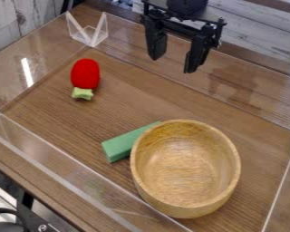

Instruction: Put the green block in the brown bowl

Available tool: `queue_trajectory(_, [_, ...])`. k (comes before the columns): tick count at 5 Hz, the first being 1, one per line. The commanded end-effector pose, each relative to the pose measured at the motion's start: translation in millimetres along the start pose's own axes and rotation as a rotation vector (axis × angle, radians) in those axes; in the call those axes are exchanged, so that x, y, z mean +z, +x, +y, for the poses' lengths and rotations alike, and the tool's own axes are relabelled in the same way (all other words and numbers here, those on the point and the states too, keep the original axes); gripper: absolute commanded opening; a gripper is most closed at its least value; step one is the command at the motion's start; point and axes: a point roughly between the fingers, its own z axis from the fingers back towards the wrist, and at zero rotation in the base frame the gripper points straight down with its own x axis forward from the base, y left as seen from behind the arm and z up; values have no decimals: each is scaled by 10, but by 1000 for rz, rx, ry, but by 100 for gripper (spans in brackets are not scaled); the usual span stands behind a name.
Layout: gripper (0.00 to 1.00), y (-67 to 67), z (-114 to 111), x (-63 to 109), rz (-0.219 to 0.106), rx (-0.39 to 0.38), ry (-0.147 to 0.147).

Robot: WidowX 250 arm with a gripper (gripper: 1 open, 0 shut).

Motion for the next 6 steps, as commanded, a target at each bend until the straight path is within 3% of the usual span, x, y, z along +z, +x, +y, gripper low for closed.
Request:
queue_trajectory(1, [100,-97,-97,-108,31,-79,2])
queue_trajectory(2, [100,-332,64,-234,41,-236,10])
queue_trajectory(3, [100,-511,267,-307,26,-332,32])
queue_trajectory(4, [100,-629,495,-381,5,-390,49])
queue_trajectory(6, [100,-719,481,-425,-36,-406,72])
